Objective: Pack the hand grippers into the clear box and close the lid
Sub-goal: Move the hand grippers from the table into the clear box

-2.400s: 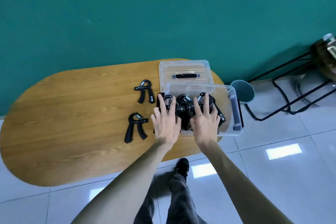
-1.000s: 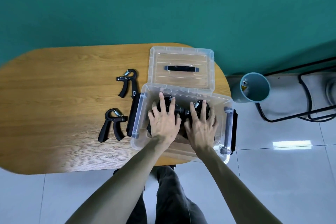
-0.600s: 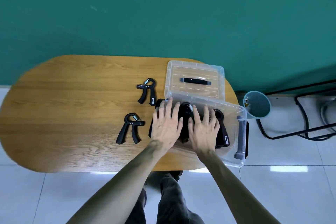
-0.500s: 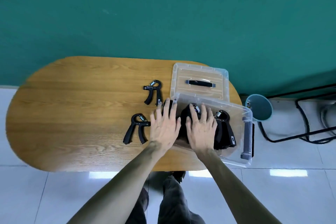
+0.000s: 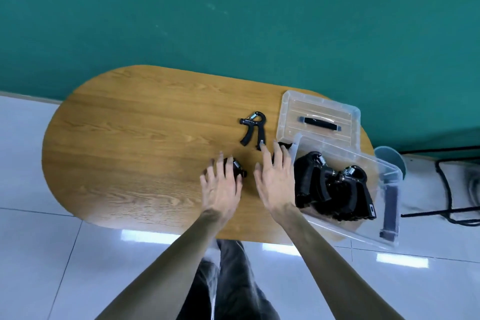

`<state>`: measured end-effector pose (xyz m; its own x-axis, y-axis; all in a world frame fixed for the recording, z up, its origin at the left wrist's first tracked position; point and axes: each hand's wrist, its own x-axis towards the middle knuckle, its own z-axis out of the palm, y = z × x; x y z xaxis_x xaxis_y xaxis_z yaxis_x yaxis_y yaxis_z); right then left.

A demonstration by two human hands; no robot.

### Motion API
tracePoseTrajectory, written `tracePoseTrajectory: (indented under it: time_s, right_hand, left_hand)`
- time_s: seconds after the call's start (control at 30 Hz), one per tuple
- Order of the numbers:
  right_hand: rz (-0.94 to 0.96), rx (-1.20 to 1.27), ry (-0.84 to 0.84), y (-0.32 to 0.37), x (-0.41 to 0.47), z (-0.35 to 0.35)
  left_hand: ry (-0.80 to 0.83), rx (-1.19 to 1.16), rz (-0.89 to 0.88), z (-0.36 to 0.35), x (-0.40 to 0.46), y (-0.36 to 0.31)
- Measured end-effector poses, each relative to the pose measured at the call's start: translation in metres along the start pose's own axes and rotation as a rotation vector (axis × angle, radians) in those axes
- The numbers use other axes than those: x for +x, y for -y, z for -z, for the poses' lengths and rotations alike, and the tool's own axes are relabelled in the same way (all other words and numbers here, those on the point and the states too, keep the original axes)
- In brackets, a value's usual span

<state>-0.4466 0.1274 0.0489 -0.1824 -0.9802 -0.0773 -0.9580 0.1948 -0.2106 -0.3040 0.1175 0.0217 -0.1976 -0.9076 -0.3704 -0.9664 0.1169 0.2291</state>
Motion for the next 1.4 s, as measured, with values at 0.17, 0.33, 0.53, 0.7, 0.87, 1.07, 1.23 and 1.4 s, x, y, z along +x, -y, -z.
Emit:
tracePoseTrajectory:
  time_s: [0.17,0.33,0.53,0.7,0.87,1.07,1.23,1.4]
  right_hand:
    - [-0.011,0.024,0.023,0.015,0.043,-0.019]
    - [-0.006,0.019,0.12,0.023,0.07,-0.043]
    - [-0.014,0.013,0.188,0.012,0.097,-0.074]
    - [-0.082,0.025,0.267,0.005,0.125,-0.099]
    - [-0.155,0.06,0.349,-0.006,0.152,-0.121]
    - [-0.199,0.04,0.367,-0.014,0.171,-0.149]
    - [-0.215,0.031,0.31,-0.012,0.172,-0.154]
    - [-0.218,0.062,0.278,-0.015,0.173,-0.15]
  left_hand:
    - [0.015,-0.056,0.024,-0.01,0.022,0.008]
    - [0.027,-0.062,0.056,-0.033,0.034,0.016]
    - [0.102,-0.092,0.106,-0.063,0.054,0.017]
    - [0.166,-0.105,0.093,-0.085,0.065,0.019]
    - [0.197,-0.132,0.09,-0.107,0.068,0.021]
    - [0.021,-0.101,0.105,-0.129,0.073,0.017]
    - [0.034,-0.077,0.098,-0.126,0.076,0.014]
    - [0.072,-0.095,0.105,-0.118,0.082,0.013]
